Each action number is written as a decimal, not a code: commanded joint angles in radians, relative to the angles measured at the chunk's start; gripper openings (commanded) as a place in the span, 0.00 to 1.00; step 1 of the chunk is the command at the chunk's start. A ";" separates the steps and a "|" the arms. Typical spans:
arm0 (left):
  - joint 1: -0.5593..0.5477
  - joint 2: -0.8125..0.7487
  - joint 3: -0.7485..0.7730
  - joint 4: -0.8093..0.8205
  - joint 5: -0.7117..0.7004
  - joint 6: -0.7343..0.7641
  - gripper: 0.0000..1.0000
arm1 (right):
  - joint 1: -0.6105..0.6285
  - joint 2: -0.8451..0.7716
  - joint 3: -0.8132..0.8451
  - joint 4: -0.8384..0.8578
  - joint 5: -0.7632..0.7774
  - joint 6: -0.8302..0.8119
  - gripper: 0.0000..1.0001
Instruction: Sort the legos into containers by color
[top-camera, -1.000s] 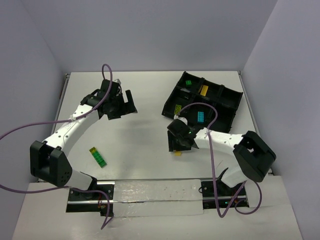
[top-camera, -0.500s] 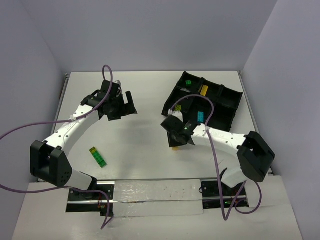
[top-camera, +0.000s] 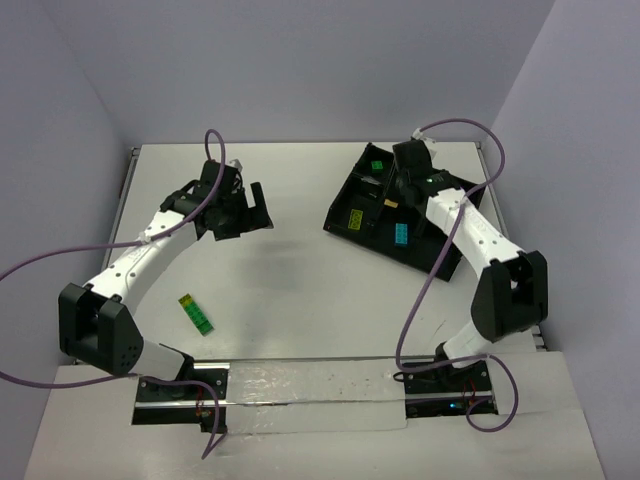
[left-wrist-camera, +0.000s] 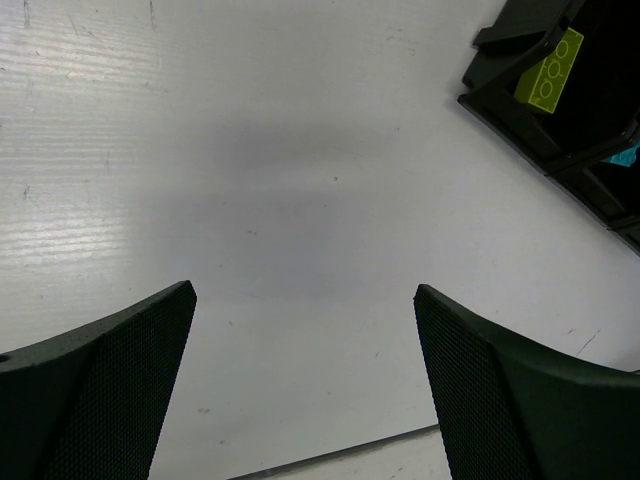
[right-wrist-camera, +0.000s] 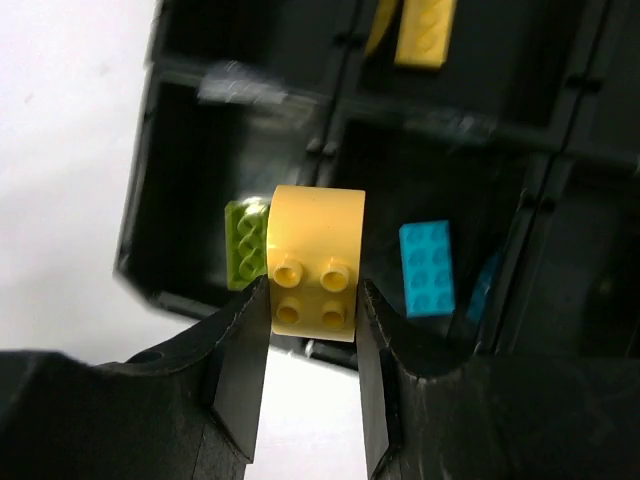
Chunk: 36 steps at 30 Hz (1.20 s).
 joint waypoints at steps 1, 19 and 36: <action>0.005 -0.052 0.020 0.012 -0.023 0.017 0.97 | -0.070 0.081 0.109 0.042 0.016 -0.026 0.02; 0.005 -0.091 -0.010 0.019 -0.081 -0.016 0.98 | -0.269 0.307 0.303 0.053 -0.009 -0.042 0.07; 0.005 -0.123 -0.052 -0.003 -0.144 -0.045 0.98 | -0.276 0.337 0.345 0.085 -0.049 -0.025 0.77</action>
